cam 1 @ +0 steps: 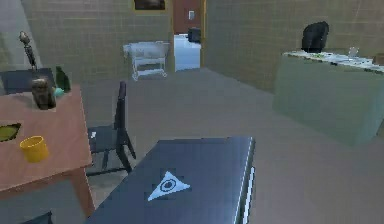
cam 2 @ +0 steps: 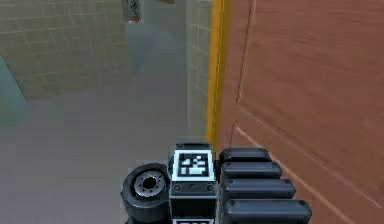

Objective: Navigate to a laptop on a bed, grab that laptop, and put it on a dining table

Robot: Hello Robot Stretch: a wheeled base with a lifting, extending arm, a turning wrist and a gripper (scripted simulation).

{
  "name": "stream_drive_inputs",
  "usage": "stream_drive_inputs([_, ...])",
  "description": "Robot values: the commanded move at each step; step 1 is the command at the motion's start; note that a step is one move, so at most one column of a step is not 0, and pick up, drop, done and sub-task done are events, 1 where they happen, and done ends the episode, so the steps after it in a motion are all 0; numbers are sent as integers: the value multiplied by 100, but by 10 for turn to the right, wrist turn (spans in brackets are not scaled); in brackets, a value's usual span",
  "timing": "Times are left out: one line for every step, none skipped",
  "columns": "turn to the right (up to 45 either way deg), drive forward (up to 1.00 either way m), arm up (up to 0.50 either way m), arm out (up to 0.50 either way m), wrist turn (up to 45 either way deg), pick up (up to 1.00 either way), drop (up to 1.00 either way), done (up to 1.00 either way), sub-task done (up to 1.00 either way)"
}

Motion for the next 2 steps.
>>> stream_drive_inputs([0,100,0,0,0,0,0,0,0])
stream_drive_inputs([0,50,0,0,0,0,0,0,0])
